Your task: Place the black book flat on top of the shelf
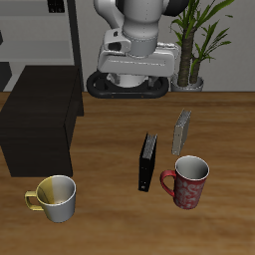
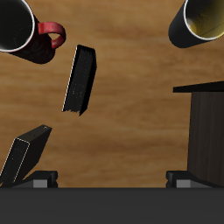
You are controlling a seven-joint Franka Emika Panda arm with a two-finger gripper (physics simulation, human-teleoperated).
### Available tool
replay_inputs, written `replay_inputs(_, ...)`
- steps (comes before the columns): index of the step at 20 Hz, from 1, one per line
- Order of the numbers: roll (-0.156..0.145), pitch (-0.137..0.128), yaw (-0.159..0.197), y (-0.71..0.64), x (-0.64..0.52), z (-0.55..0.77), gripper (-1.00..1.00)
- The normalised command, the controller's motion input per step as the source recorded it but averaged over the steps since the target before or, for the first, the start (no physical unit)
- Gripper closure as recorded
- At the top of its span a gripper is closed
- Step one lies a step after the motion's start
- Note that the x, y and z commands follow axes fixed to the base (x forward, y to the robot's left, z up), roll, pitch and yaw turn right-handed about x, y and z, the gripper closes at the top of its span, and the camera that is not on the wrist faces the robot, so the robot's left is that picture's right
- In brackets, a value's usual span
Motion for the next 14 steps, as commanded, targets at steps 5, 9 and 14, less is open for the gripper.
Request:
replay_inputs(5, -0.006, -0.032, -0.018, 0.22, 0.08, -0.01, -1.00)
replay_inputs(9, -0.025, -0.088, 0.032, 0.22, 0.11, -0.03, -1.00)
replay_inputs(14, -0.004, -0.039, 0.008, 0.20, 0.10, -0.16, -1.00)
